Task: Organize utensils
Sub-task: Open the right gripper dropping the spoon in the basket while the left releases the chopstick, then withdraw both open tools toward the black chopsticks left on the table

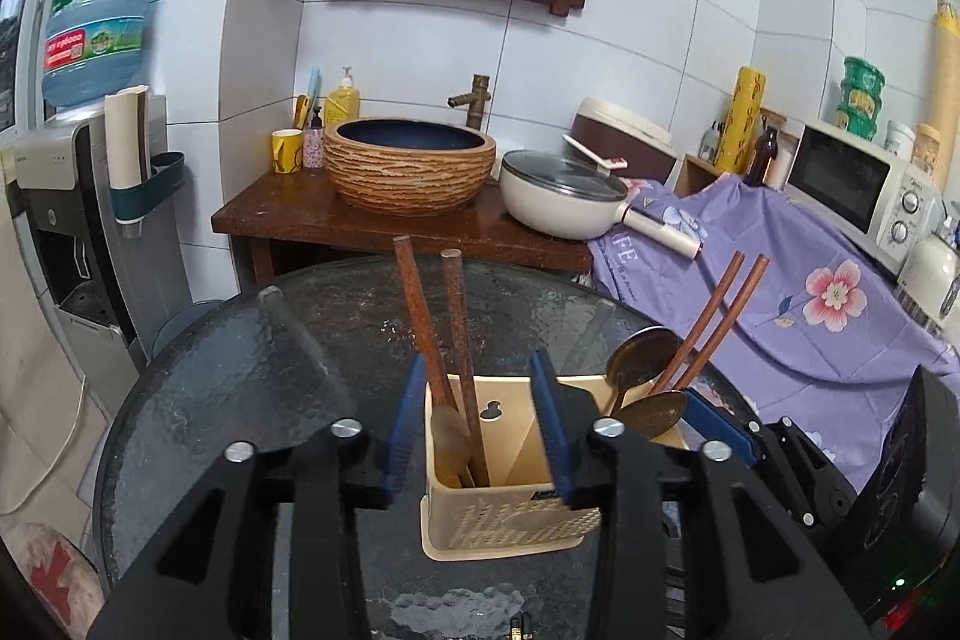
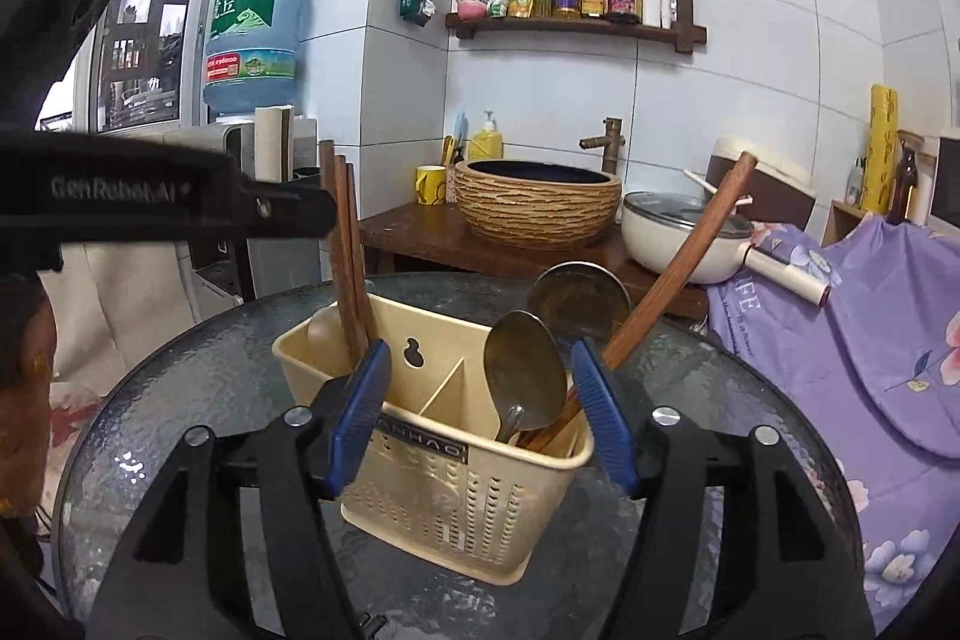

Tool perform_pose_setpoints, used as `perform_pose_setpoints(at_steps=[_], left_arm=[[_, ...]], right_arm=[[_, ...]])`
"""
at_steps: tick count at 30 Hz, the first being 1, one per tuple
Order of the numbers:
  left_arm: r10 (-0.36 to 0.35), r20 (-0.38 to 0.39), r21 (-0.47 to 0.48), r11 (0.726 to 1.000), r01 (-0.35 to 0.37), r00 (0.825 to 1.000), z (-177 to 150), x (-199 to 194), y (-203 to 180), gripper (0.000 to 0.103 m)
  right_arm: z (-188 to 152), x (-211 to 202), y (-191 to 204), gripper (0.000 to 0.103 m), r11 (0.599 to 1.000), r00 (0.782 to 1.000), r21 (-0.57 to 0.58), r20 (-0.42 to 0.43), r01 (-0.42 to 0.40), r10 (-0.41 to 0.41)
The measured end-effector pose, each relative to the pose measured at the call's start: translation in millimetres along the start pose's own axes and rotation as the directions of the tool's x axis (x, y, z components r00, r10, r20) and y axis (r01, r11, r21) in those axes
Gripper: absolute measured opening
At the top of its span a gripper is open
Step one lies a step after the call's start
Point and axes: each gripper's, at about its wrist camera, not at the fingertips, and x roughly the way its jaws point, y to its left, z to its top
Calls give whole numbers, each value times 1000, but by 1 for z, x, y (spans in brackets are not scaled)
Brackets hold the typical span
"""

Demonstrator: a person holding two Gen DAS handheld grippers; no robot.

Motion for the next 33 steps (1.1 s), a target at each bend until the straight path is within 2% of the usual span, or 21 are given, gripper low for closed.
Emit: perform_pose_setpoints(at_steps=[1, 3, 4, 6, 9, 12, 13, 15, 18, 24, 33], left_arm=[[-1, 14, -11, 1000, 2, 1000, -1, -6, 2, 48], [2, 52, -37, 999, 0, 999, -6, -21, 7, 67], [6, 72, -50, 999, -3, 997, -13, -32, 11, 69], [15, 68, -49, 999, -11, 998, -28, -43, 14, 70], [48, 7, -22, 999, -48, 999, -56, -46, 14, 70], [57, -101, 38, 998, -53, 993, -94, -39, 9, 66], [58, -152, 69, 996, -47, 987, -113, -35, 6, 63], [58, -211, 88, 995, -41, 976, -134, -32, 4, 53], [28, -310, 98, 995, 2, 950, -168, -25, 0, 41], [-3, -381, 89, 995, 40, 924, -195, -19, -4, 32], [-31, -419, 97, 992, 79, 907, -210, -16, -17, 29]], right_arm=[[-1, -4, 1, 63, 1000, 1000, -5, 1, 4, -4], [-6, -15, 2, 69, 1000, 1000, -10, -5, 9, -9], [-10, -22, 3, 79, 1000, 1000, -1, -18, 9, -9], [-19, -34, 4, 81, 1000, 999, 20, -37, -1, 2], [-36, -46, 9, 83, 1000, 996, 24, -91, 13, -11], [-58, -56, 15, 83, 1000, 987, 20, -159, 9, -6], [-68, -60, 17, 83, 1000, 983, 13, -182, 22, -20], [-81, -65, 19, 83, 999, 977, 3, -208, 36, -35], [-103, -72, 15, 83, 997, 965, 17, -256, 71, -64], [-131, -81, -3, 83, 988, 944, 125, -328, 89, -43], [-147, -82, -10, 83, 983, 933, 160, -359, 88, -25]])
